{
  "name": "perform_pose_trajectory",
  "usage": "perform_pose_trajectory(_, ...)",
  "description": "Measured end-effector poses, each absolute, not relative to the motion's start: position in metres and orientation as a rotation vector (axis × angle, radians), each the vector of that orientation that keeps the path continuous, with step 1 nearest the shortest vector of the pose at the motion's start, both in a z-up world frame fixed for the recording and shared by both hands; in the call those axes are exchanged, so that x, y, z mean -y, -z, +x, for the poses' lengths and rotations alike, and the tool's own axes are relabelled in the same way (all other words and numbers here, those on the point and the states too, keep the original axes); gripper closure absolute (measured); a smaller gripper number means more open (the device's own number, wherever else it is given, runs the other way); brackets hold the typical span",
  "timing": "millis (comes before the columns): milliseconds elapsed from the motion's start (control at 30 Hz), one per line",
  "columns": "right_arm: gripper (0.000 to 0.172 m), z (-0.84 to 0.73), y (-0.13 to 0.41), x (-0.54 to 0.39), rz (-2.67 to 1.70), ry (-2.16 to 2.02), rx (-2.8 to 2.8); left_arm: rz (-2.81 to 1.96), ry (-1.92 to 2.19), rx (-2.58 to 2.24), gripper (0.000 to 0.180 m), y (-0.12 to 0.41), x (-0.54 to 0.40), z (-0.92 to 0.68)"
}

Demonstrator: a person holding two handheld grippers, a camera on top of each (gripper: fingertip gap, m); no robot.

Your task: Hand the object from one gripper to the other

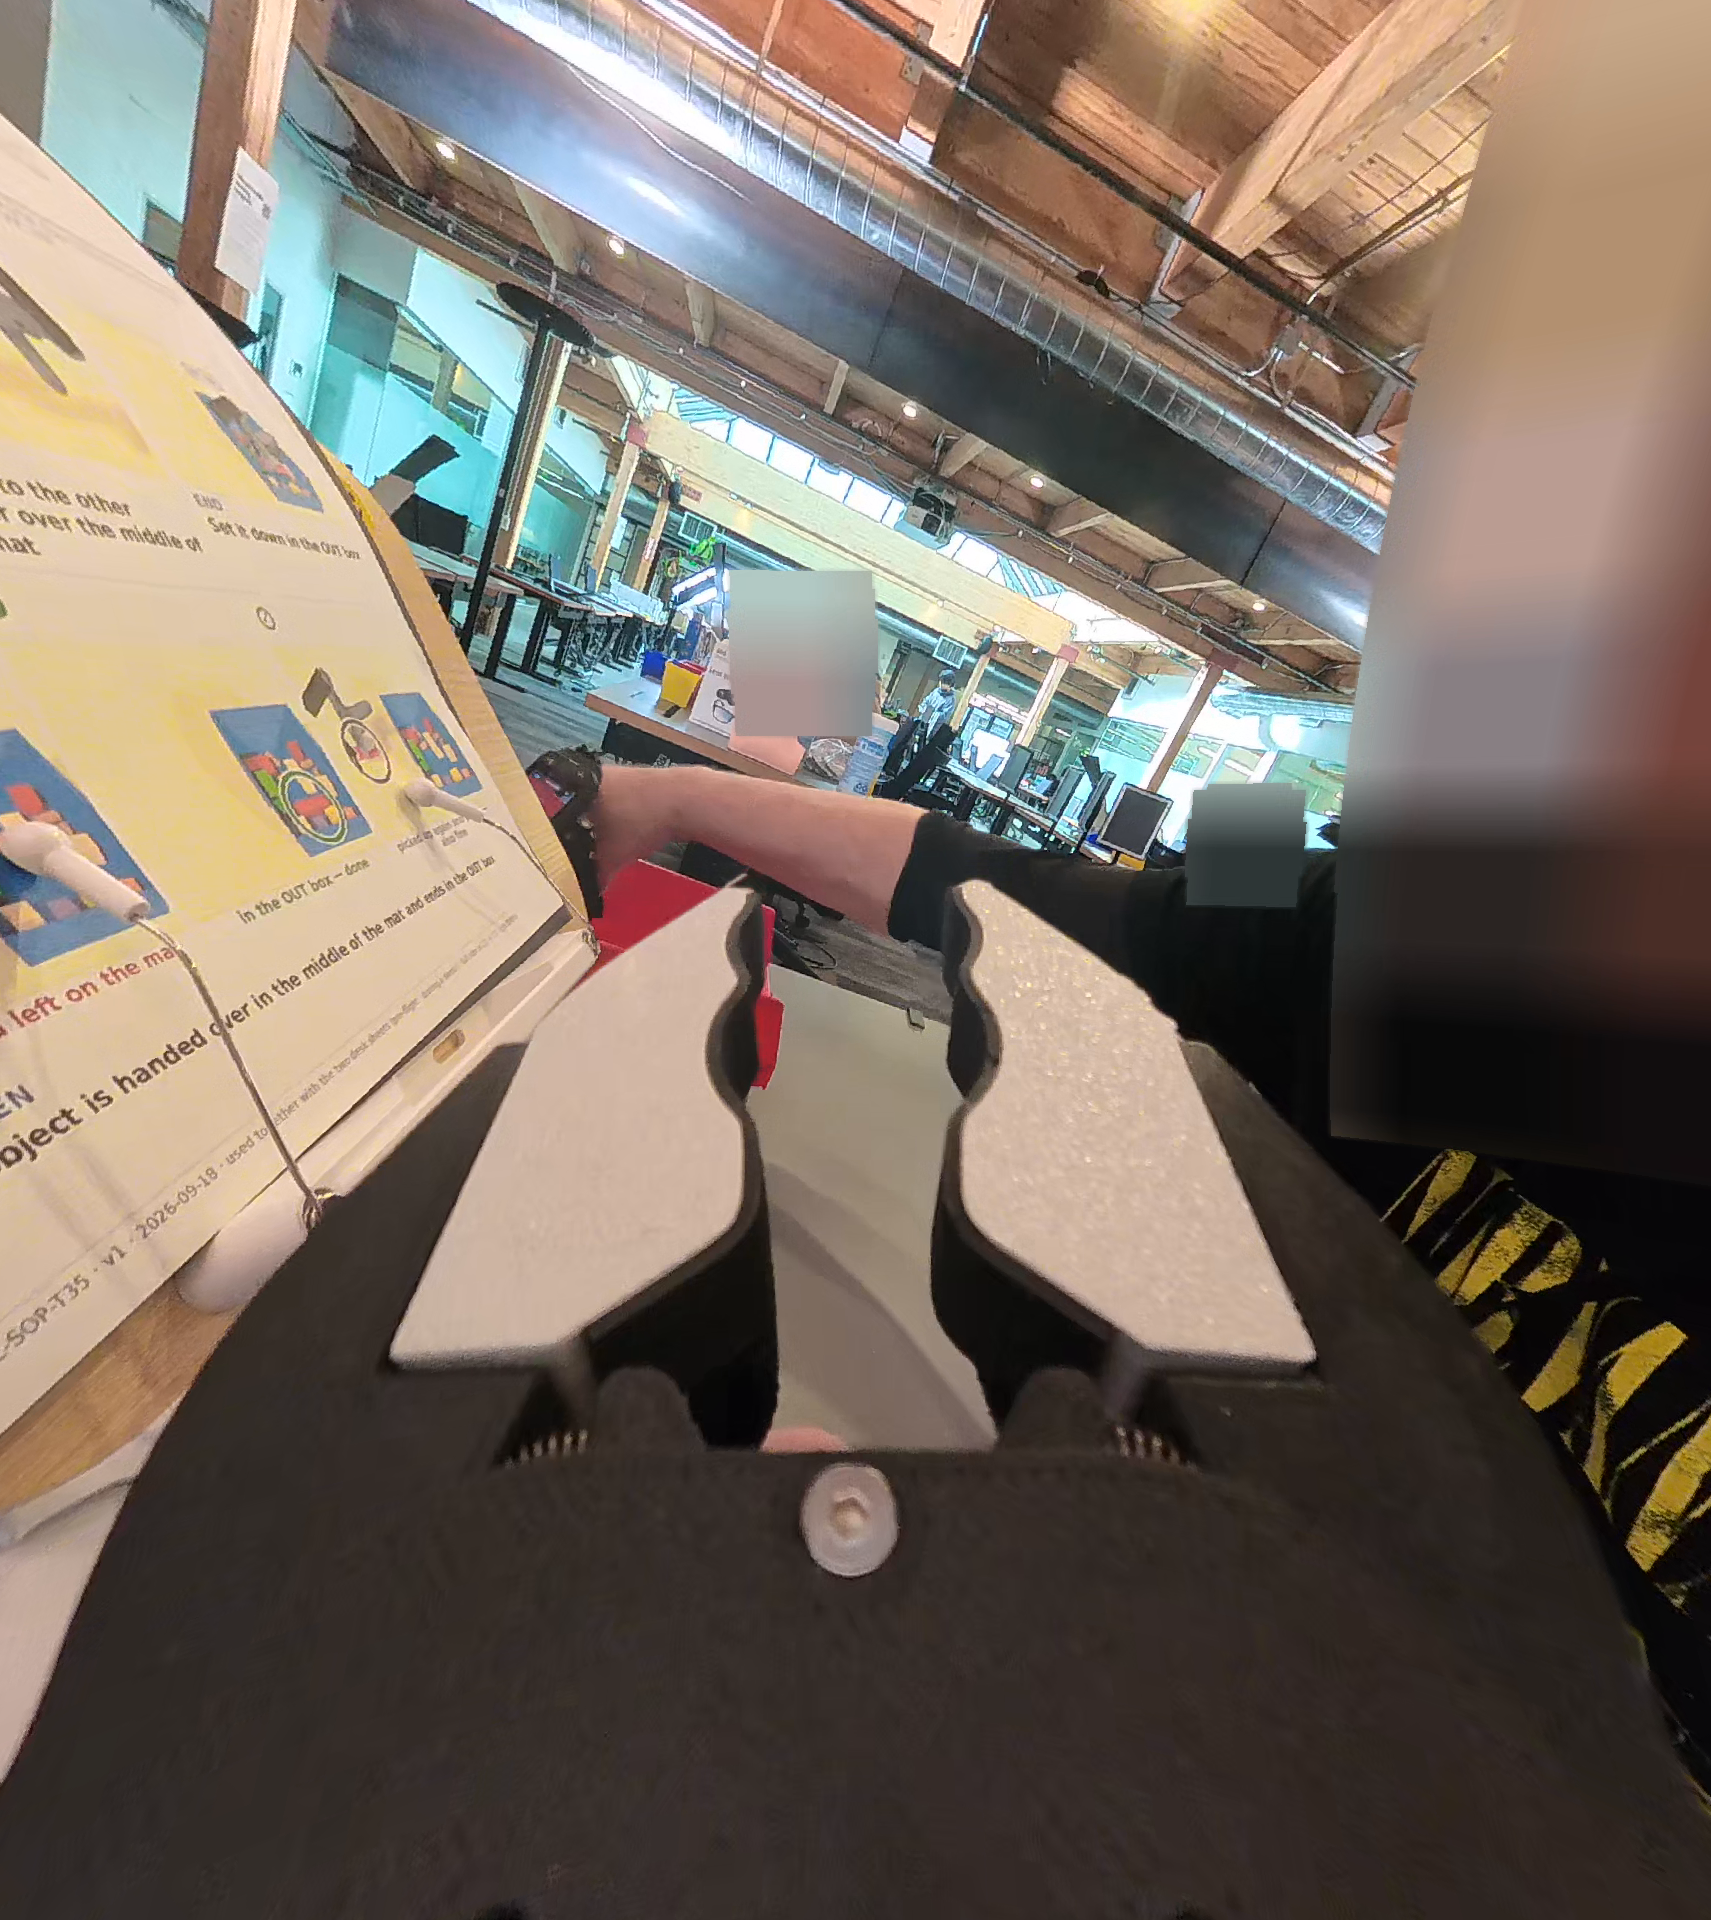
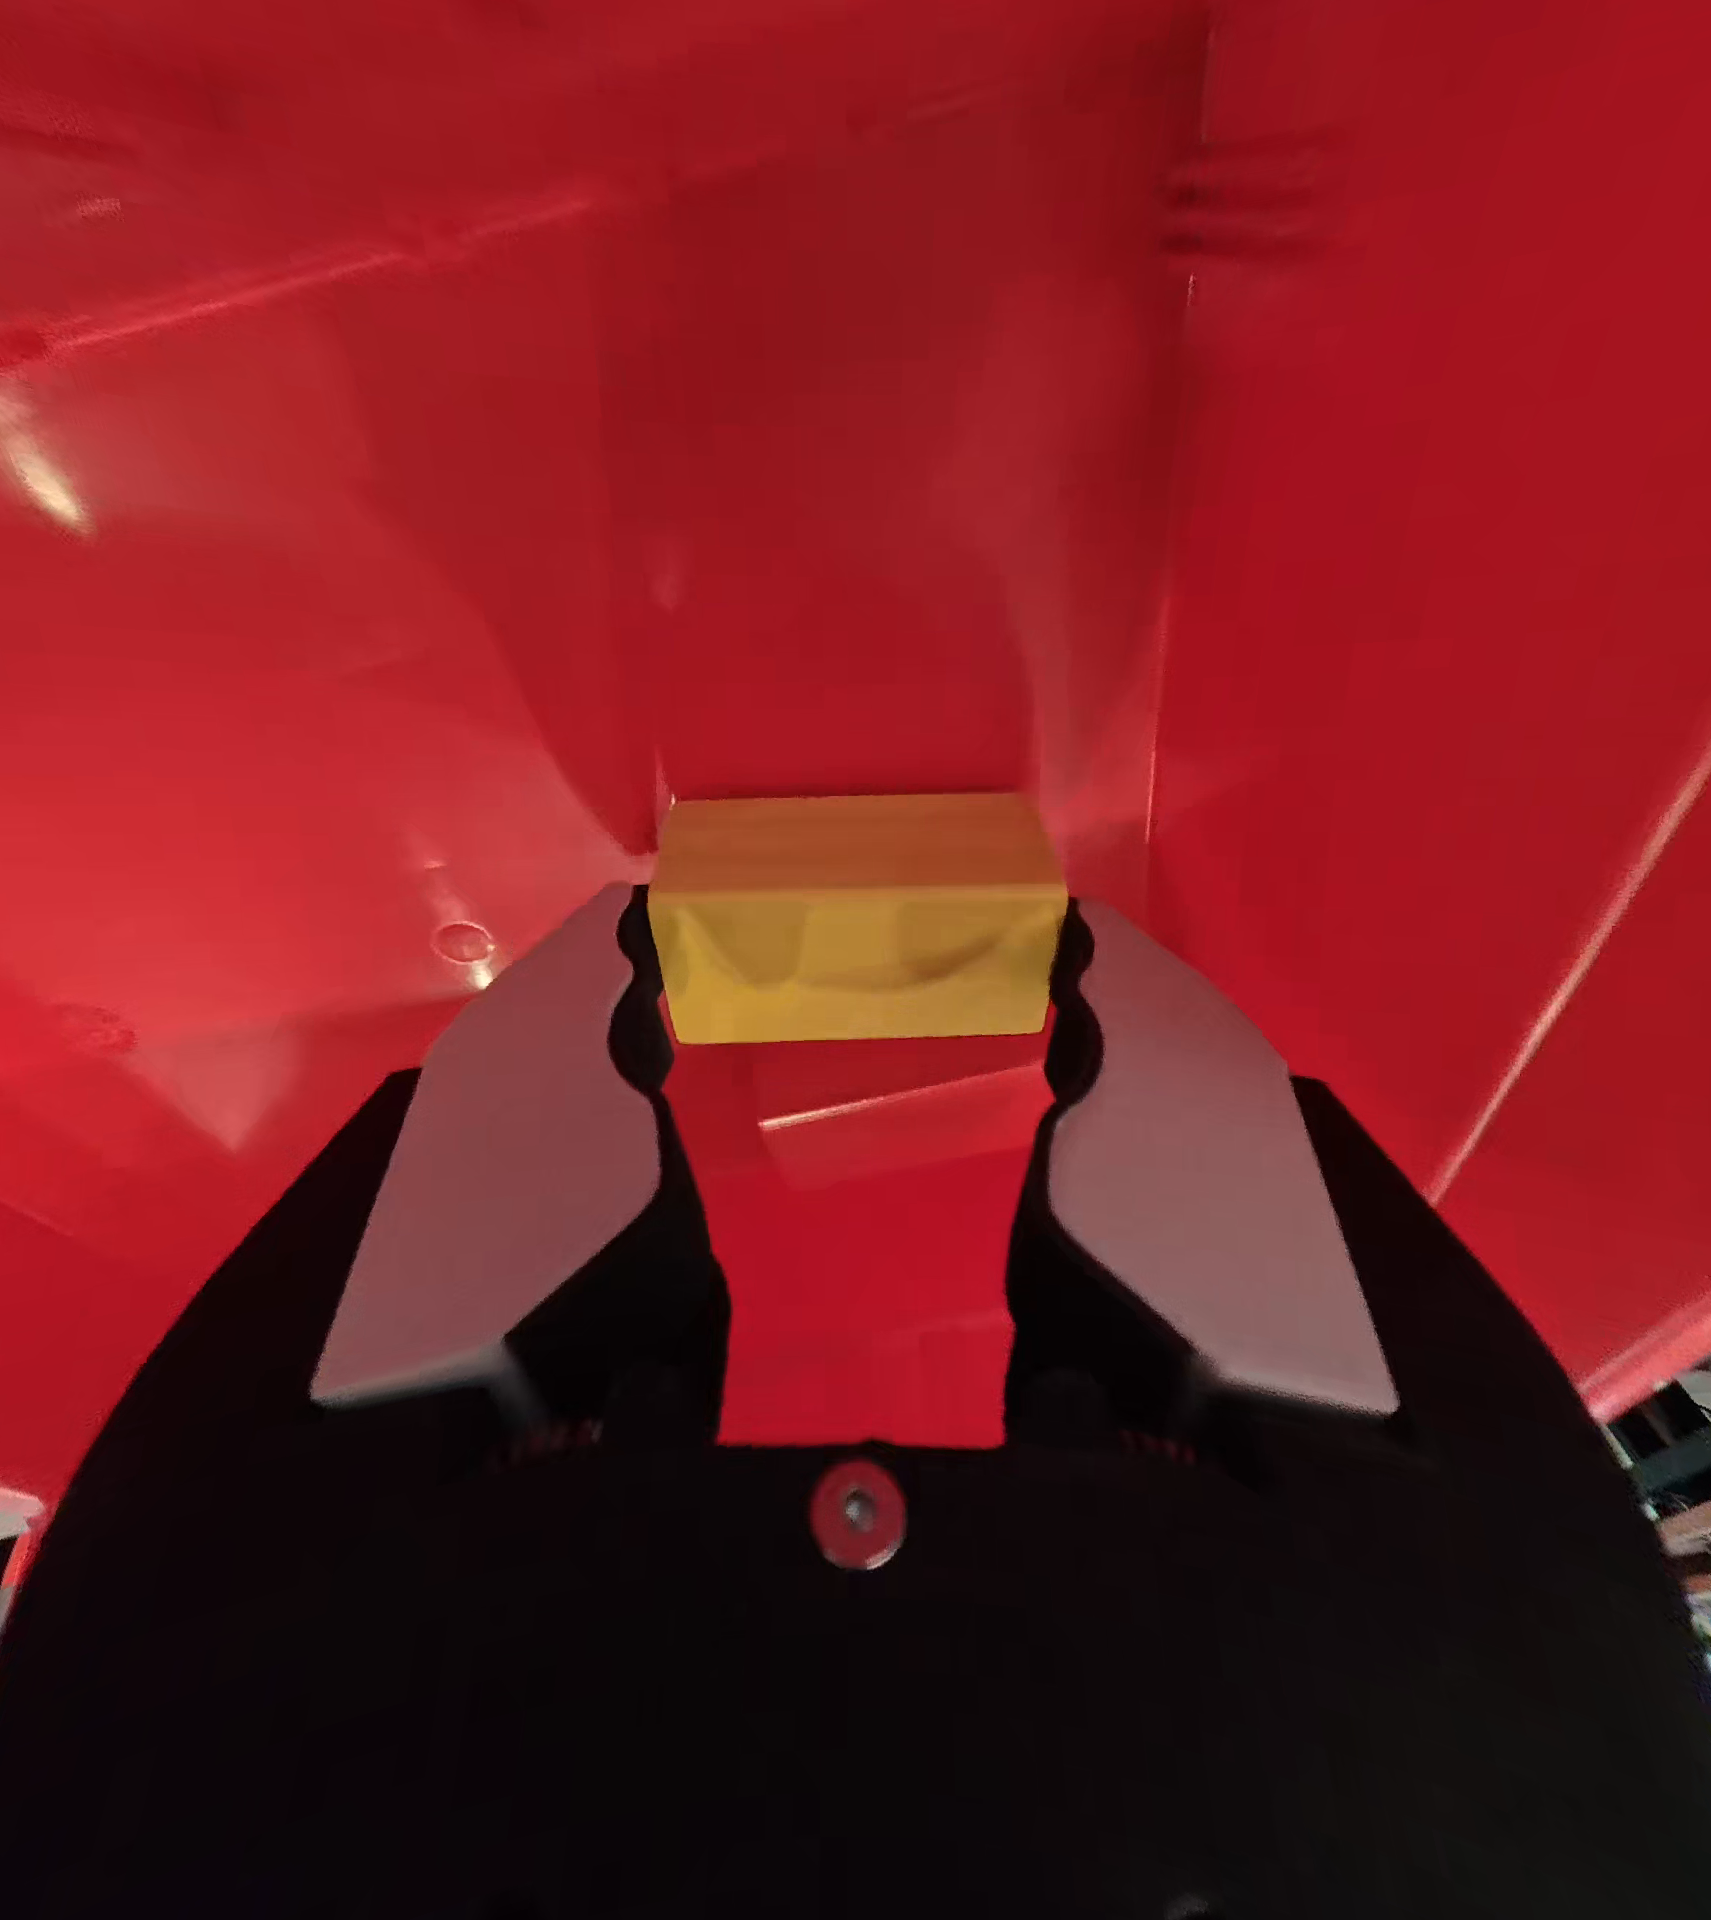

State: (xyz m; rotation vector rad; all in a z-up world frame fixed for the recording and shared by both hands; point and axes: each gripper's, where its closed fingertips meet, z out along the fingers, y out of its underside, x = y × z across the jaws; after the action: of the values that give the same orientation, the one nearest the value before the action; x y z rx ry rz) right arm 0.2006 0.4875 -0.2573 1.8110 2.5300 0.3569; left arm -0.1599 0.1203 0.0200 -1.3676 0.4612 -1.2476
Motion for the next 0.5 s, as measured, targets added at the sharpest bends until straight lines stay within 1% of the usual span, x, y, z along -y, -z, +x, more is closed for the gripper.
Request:
perform_pose_trajectory(233,0.1,0.202,0.261,-0.494,1.817,-0.378,-2.48,-1.38,1.244,-0.458,0.146,-0.017,-0.123,-0.16)
perform_pose_trajectory(300,0.098,0.2,0.26,-0.494,1.841,-0.367,-2.467,-1.385,1.238,-0.46,0.146,-0.017,-0.122,-0.161)
perform_pose_trajectory(400,0.093,0.2,0.251,-0.493,1.87,-0.38,-2.452,-1.405,1.199,-0.459,0.144,-0.017,-0.122,-0.166)
perform_pose_trajectory(500,0.089,0.2,0.235,-0.491,1.901,-0.4,-2.475,-1.485,1.079,-0.453,0.137,-0.012,-0.122,-0.181)
